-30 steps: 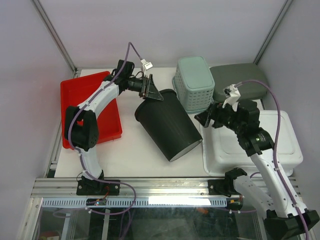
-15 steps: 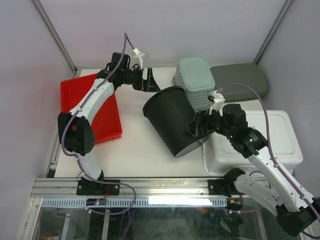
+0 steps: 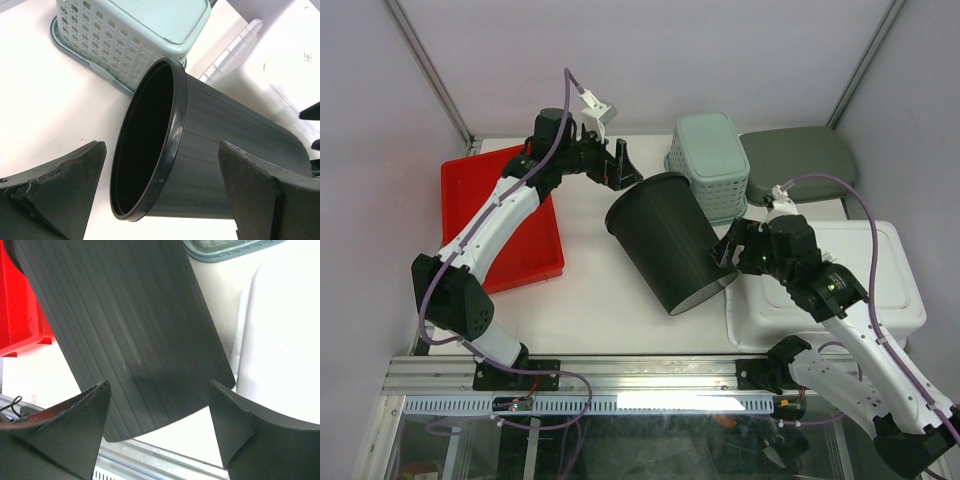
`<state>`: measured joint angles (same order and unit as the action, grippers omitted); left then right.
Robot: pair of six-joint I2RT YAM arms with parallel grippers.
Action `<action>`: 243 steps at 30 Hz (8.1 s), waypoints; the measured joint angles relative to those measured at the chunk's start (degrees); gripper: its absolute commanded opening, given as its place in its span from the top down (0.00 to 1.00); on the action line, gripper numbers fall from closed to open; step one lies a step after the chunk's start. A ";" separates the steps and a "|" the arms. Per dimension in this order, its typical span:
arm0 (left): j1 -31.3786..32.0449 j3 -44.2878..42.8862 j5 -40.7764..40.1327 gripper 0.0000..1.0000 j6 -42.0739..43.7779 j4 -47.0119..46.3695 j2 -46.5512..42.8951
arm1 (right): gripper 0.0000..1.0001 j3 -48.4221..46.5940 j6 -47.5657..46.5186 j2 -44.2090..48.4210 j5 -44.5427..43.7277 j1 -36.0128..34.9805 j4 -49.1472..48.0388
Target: Turn the large container upside down
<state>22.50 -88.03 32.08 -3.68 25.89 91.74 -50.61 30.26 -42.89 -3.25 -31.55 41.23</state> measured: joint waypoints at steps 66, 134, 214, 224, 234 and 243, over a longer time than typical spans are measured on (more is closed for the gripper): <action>4.42 14.97 -18.53 1.00 10.49 -15.32 -4.52 | 0.79 12.09 27.08 5.44 16.13 -0.07 -15.85; -6.99 22.21 -4.44 1.00 -5.05 -26.86 0.83 | 0.45 10.03 23.37 -8.48 24.09 -3.21 -58.84; -18.47 10.95 -21.73 0.59 -14.16 2.08 -16.76 | 0.39 11.06 9.31 -30.51 4.94 -8.81 -56.59; -18.49 12.83 -35.21 0.51 -17.49 5.03 -27.21 | 0.37 -7.98 12.74 -53.22 -0.85 -11.21 -69.20; -18.51 12.33 -37.99 0.46 -18.18 6.14 -24.63 | 0.36 4.57 11.87 -40.65 -5.16 -11.21 -68.22; -18.67 13.88 -37.92 0.41 -19.56 7.91 -23.41 | 0.36 -2.38 11.50 -49.03 -5.73 -12.39 -68.28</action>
<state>3.84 -74.15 -5.85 -23.24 33.80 68.34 -52.99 41.76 -91.92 -8.97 -43.94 -27.05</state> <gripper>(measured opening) 0.578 0.642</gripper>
